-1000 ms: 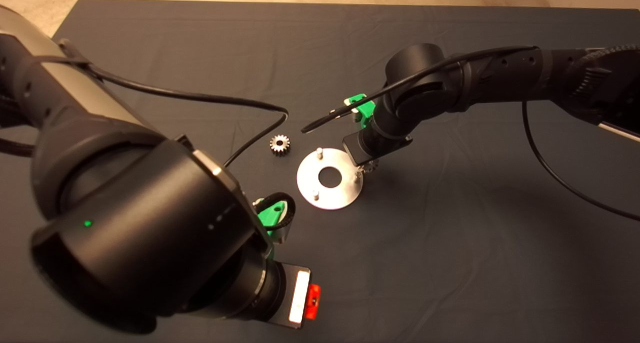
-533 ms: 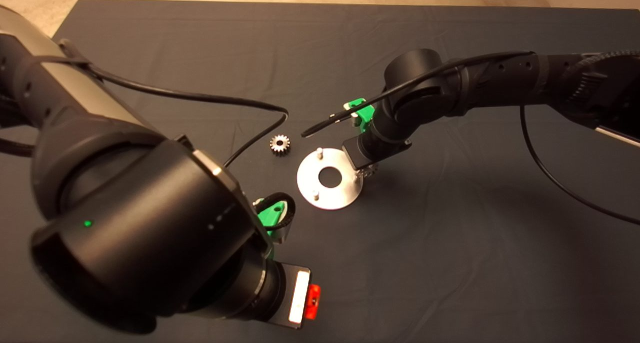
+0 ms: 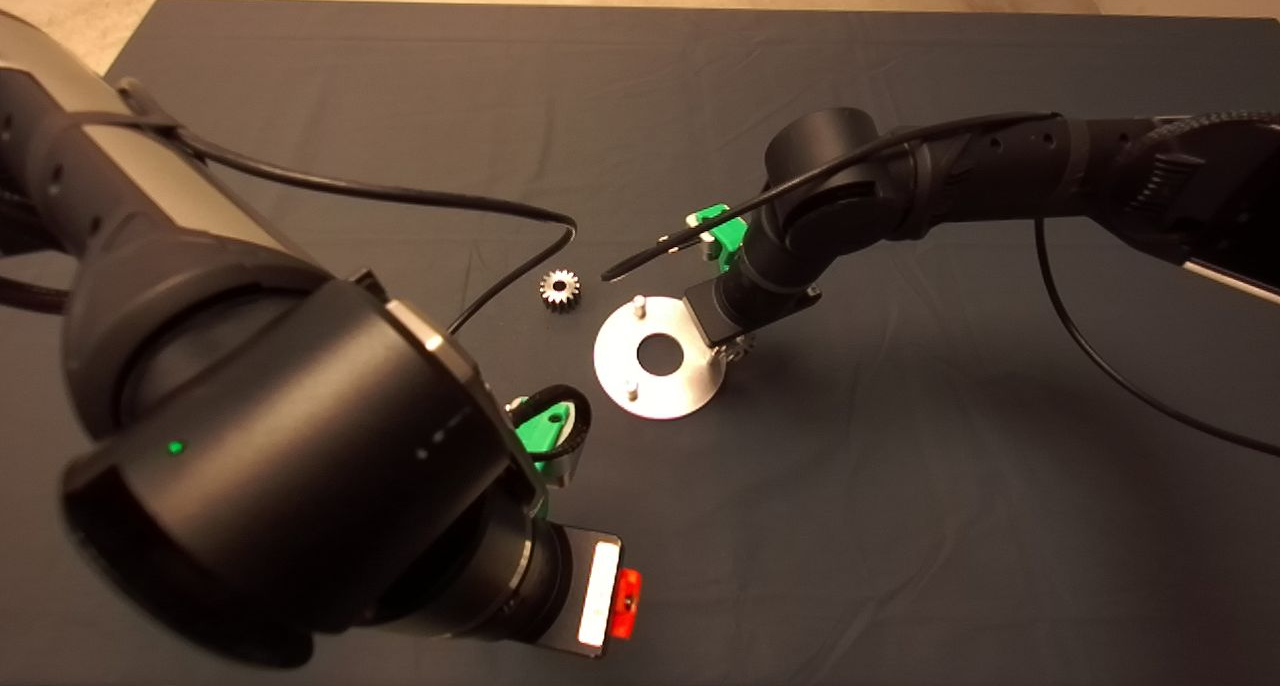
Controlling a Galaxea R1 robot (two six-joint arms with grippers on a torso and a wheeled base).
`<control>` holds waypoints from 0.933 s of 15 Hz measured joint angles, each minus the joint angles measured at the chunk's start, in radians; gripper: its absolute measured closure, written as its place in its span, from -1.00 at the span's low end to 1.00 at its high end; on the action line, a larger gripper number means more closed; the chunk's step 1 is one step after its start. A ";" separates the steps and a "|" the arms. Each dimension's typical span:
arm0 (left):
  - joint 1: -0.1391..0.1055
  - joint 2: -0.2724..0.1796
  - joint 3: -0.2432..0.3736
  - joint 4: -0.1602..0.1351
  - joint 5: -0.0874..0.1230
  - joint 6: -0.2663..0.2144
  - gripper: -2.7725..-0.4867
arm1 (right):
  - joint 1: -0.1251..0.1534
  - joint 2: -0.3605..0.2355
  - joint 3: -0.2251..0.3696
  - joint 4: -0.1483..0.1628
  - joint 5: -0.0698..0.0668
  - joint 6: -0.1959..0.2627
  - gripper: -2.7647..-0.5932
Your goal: Install three planetary gears onto the carrier pins
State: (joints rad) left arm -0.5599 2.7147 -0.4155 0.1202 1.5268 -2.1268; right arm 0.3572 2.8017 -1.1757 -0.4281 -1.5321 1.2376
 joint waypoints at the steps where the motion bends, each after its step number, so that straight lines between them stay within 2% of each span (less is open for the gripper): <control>1: 0.000 0.000 0.000 0.000 0.000 0.000 -0.87 | 0.000 0.003 -0.001 0.000 0.001 0.000 0.61; 9: 0.002 0.023 0.000 0.000 0.000 0.000 -0.87 | 0.000 0.011 -0.006 0.000 0.001 0.001 0.61; 14: 0.002 0.028 0.000 0.000 0.000 0.000 -0.87 | -0.011 0.011 -0.006 0.000 0.001 0.001 0.61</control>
State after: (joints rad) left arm -0.5574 2.7430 -0.4160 0.1202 1.5268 -2.1268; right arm 0.3462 2.8132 -1.1819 -0.4281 -1.5313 1.2387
